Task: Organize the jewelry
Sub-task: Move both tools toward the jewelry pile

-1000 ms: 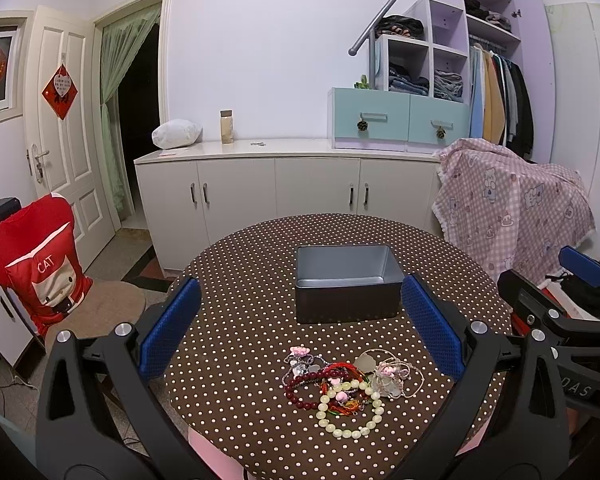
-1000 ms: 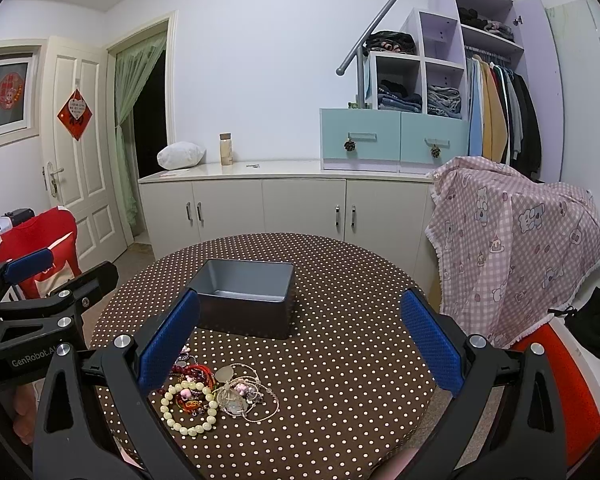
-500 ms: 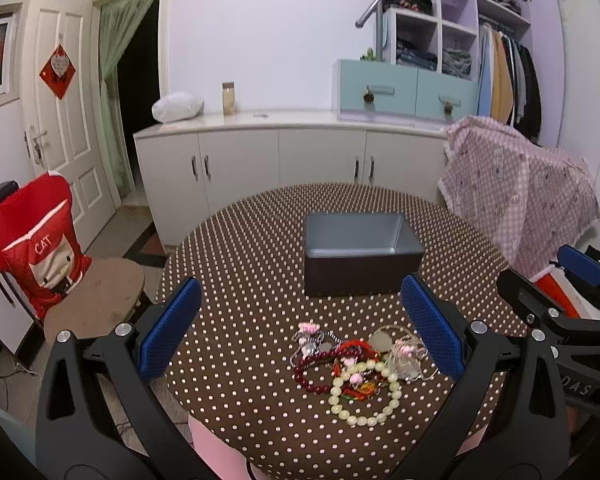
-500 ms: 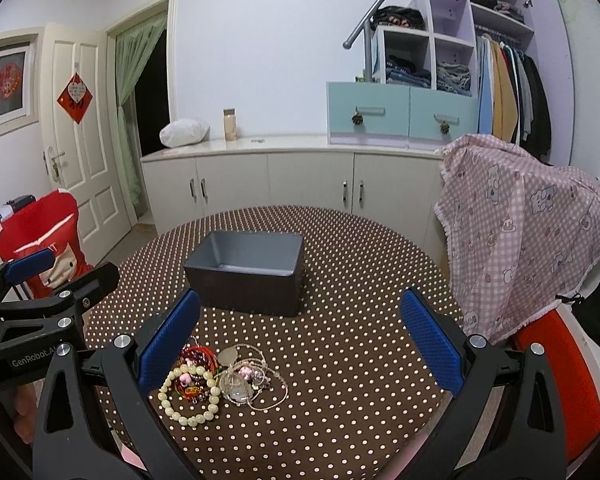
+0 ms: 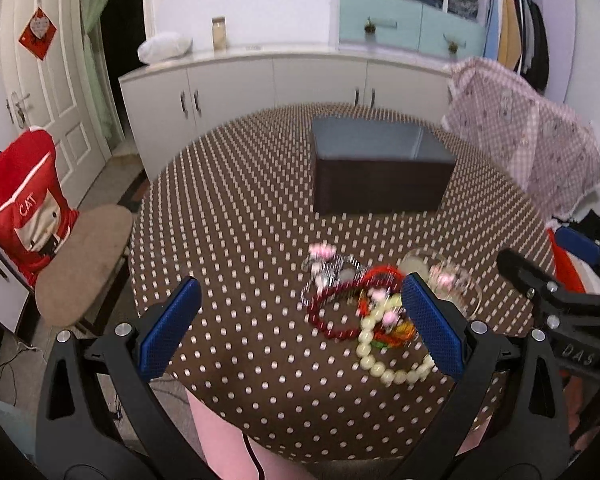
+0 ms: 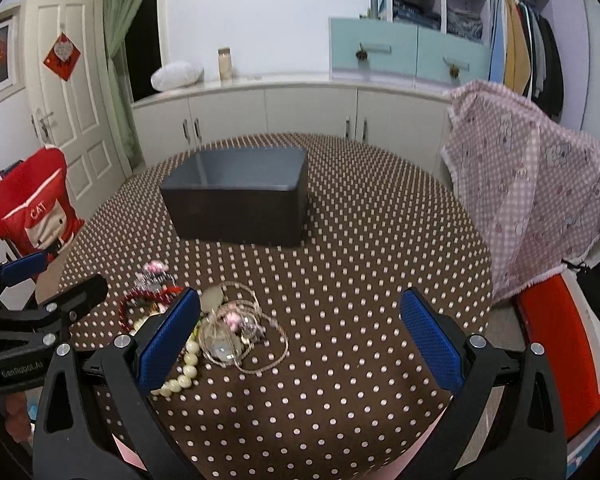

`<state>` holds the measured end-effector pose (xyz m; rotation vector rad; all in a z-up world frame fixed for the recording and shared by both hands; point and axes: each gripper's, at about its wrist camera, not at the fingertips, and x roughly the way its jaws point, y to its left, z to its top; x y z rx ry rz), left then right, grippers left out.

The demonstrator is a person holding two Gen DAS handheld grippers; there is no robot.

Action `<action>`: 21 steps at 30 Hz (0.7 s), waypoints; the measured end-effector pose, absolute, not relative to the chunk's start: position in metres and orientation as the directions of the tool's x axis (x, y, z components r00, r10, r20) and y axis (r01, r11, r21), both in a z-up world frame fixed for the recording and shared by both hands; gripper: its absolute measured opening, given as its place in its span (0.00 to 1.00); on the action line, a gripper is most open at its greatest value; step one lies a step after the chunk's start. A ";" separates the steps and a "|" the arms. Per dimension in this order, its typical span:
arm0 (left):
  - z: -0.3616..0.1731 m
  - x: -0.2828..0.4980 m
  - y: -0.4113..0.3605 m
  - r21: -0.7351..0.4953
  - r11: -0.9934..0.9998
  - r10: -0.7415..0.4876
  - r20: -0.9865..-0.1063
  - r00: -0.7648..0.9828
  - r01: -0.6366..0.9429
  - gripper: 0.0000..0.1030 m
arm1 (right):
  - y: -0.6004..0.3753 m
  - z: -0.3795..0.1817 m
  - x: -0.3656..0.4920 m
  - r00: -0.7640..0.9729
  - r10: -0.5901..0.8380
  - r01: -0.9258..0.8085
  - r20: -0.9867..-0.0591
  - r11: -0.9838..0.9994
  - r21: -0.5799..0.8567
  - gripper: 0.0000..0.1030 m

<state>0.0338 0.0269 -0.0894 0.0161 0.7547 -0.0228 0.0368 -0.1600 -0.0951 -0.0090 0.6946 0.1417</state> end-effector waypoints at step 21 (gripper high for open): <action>-0.138 0.030 0.014 0.029 0.995 -0.034 -0.778 0.627 0.090 0.82 | -0.158 -0.131 0.045 0.666 0.127 -0.120 -0.735 0.991 0.062 0.93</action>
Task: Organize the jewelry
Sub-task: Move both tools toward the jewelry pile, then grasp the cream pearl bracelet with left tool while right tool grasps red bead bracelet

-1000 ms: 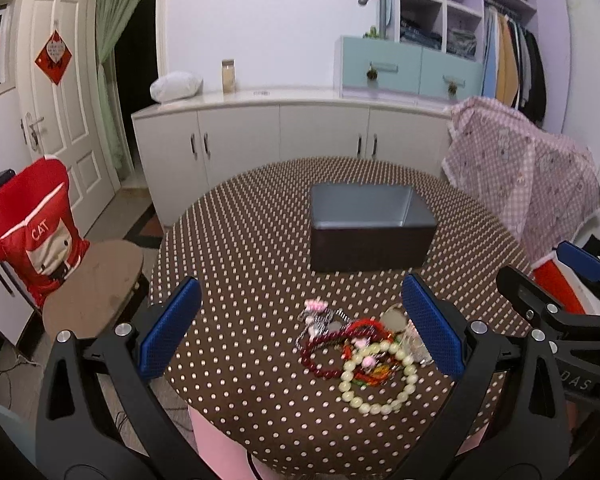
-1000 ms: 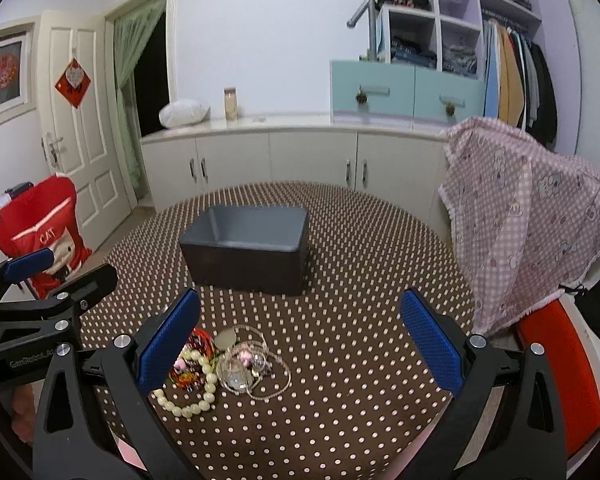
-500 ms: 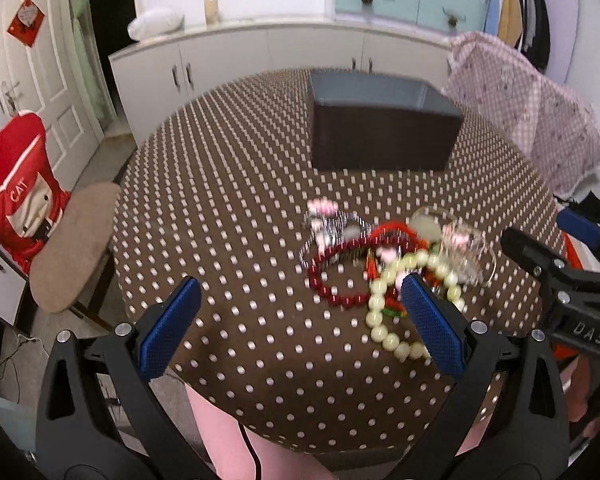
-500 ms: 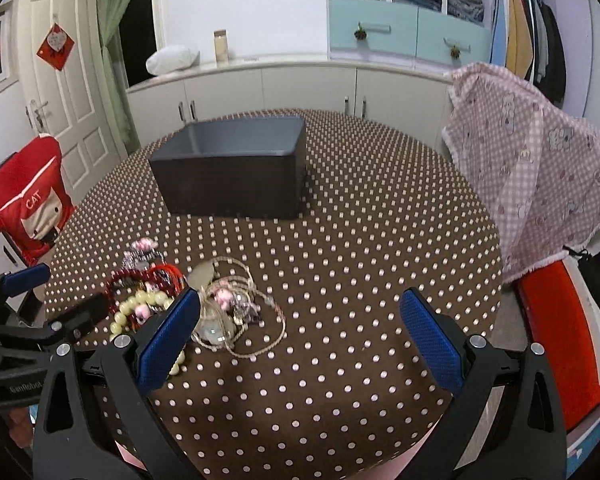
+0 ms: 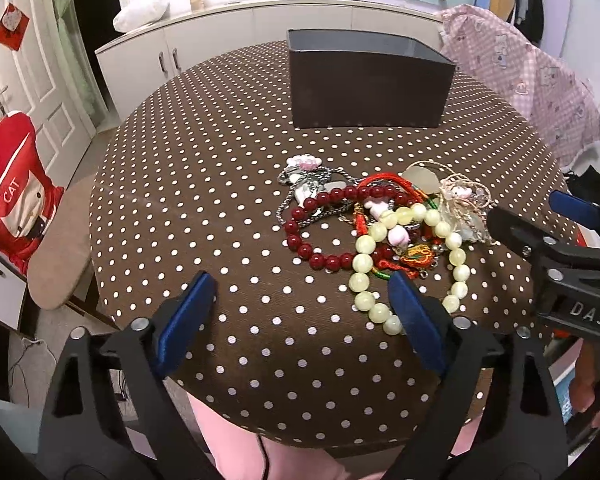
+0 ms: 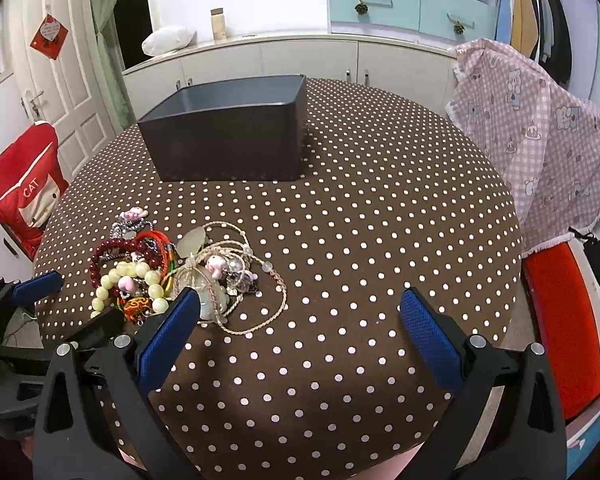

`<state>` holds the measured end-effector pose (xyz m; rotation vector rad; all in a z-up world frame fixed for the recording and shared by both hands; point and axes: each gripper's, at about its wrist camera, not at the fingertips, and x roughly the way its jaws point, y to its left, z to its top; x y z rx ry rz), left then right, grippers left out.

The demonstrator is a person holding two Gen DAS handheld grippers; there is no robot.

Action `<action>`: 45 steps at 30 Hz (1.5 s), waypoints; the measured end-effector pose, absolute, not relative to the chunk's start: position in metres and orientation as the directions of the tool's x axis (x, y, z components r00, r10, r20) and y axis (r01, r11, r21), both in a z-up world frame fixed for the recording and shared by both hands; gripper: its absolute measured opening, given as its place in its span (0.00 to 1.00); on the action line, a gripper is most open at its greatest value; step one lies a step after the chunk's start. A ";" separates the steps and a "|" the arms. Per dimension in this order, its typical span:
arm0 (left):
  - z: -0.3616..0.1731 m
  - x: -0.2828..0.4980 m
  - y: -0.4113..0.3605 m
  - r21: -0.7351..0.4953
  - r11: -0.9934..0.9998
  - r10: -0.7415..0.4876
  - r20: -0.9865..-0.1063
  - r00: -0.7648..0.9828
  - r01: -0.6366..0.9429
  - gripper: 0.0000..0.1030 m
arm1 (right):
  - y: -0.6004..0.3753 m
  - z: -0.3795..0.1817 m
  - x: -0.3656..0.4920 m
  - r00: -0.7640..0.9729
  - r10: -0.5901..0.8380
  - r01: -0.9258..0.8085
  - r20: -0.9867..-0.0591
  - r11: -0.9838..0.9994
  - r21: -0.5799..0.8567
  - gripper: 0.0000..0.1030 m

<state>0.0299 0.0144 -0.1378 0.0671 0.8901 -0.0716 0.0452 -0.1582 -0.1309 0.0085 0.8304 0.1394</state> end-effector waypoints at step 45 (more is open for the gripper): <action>-0.129 0.029 0.110 -0.175 0.979 -0.054 -0.718 0.694 -0.105 0.10 | -0.043 -0.115 0.037 0.495 0.601 -0.638 -0.627 0.741 0.207 0.61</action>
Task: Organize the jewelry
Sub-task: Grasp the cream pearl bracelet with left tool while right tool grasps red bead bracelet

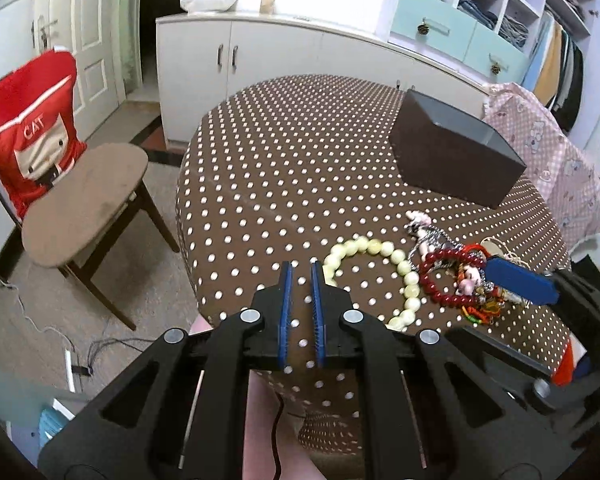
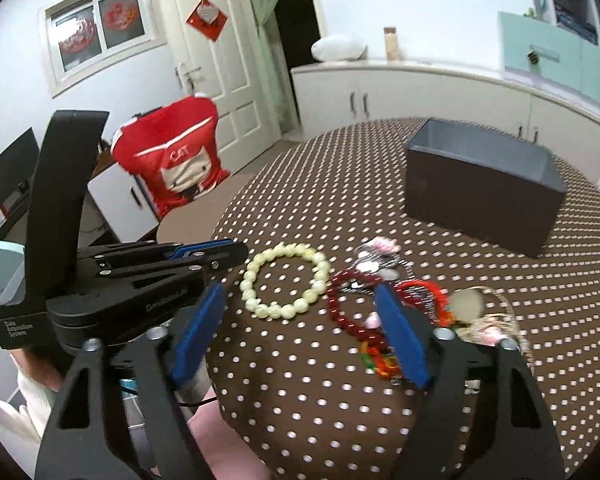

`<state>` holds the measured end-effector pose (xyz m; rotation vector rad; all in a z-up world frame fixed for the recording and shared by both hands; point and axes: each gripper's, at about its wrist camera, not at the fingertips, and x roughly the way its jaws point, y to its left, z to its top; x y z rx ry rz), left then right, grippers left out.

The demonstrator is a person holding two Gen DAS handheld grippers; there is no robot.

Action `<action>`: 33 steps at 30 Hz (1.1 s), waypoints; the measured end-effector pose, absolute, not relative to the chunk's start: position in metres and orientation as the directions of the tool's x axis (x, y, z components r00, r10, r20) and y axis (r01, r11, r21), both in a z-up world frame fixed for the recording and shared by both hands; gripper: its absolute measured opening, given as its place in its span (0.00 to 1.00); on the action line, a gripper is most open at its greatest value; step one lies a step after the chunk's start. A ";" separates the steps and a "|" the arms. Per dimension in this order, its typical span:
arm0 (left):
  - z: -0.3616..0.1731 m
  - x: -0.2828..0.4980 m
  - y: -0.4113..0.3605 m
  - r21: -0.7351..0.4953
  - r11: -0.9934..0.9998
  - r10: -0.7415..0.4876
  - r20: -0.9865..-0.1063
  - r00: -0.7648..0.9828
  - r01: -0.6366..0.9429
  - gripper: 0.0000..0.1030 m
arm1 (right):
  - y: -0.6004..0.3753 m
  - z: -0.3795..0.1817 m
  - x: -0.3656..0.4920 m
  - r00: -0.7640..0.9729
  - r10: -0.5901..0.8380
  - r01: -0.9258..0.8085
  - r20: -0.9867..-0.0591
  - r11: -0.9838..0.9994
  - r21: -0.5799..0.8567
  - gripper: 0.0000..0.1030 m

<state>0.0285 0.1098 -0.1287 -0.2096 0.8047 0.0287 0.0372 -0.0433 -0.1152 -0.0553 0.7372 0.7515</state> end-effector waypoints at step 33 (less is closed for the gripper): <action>-0.138 0.042 0.083 0.028 0.999 -0.009 -0.711 0.703 0.041 0.27 | -0.048 -0.135 0.039 0.584 0.429 -0.590 -0.689 0.808 0.003 0.06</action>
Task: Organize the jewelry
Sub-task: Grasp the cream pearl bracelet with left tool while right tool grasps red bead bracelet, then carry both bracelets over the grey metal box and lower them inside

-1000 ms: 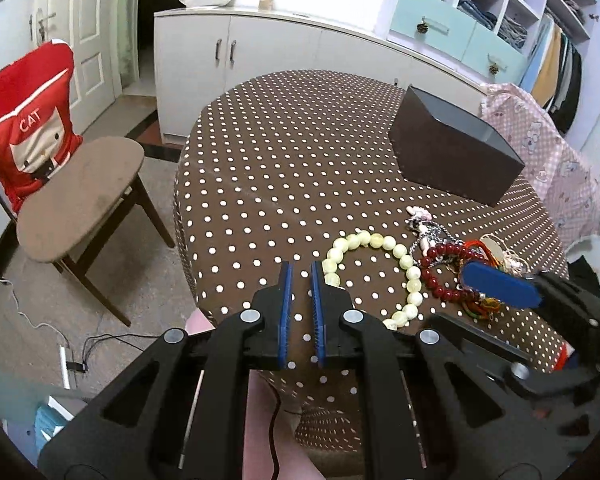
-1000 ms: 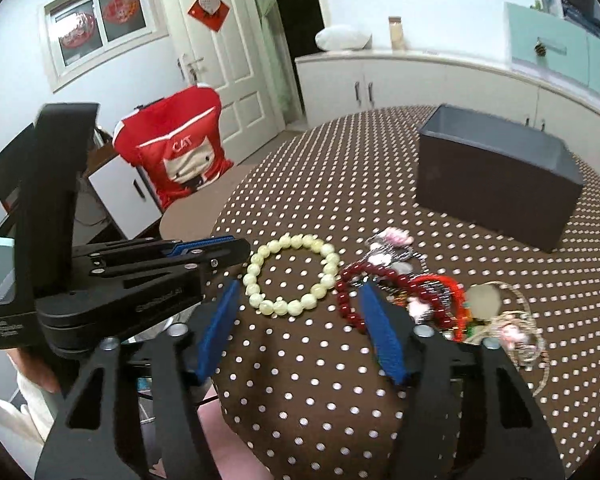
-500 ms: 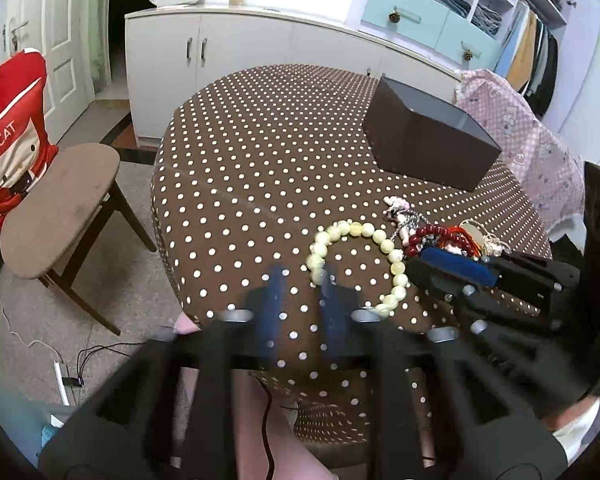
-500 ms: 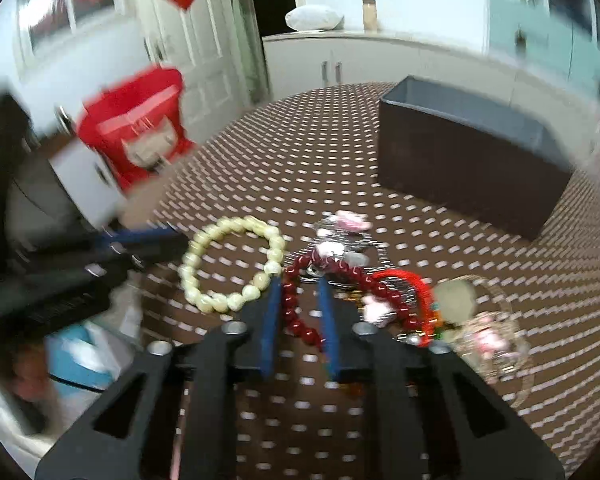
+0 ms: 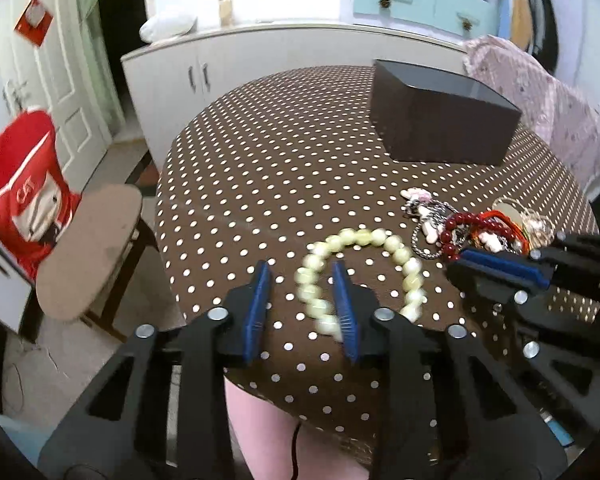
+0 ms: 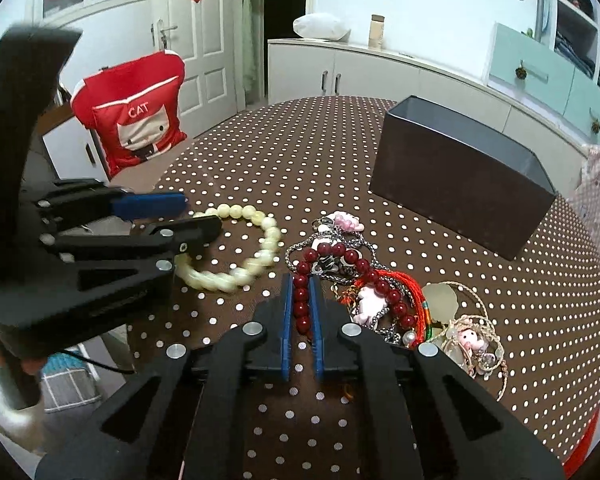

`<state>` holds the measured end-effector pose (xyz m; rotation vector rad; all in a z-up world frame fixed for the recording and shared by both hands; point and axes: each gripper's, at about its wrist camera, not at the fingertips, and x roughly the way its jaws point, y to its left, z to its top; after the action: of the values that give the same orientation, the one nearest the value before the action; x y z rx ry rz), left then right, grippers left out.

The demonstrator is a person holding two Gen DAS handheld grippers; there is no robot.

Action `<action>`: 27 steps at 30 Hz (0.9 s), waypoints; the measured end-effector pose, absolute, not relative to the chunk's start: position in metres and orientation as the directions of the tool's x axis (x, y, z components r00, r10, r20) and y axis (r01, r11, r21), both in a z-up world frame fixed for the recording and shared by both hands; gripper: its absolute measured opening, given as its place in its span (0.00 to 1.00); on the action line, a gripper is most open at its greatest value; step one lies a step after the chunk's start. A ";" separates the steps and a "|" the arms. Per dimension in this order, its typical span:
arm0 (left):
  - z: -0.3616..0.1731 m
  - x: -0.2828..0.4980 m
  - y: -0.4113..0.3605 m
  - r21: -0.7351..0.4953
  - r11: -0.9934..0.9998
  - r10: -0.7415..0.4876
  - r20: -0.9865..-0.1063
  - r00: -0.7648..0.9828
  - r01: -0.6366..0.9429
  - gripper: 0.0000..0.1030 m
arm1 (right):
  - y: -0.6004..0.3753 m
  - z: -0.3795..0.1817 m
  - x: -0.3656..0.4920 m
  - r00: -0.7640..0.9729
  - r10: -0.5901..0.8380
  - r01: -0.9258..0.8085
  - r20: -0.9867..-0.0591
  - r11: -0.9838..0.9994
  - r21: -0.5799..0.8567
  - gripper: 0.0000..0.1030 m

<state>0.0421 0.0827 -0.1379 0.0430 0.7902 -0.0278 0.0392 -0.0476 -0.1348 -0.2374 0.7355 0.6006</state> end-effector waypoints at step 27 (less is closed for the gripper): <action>-0.091 0.050 0.080 -0.143 0.985 -0.169 -0.638 0.751 0.100 0.09 | -0.097 -0.076 0.046 0.664 0.517 -0.547 -0.541 0.828 0.120 0.06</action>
<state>0.0499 0.0802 -0.0908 -0.1020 0.7059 -0.1471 0.0463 -0.0971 -0.0756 -0.0549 0.5939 0.6015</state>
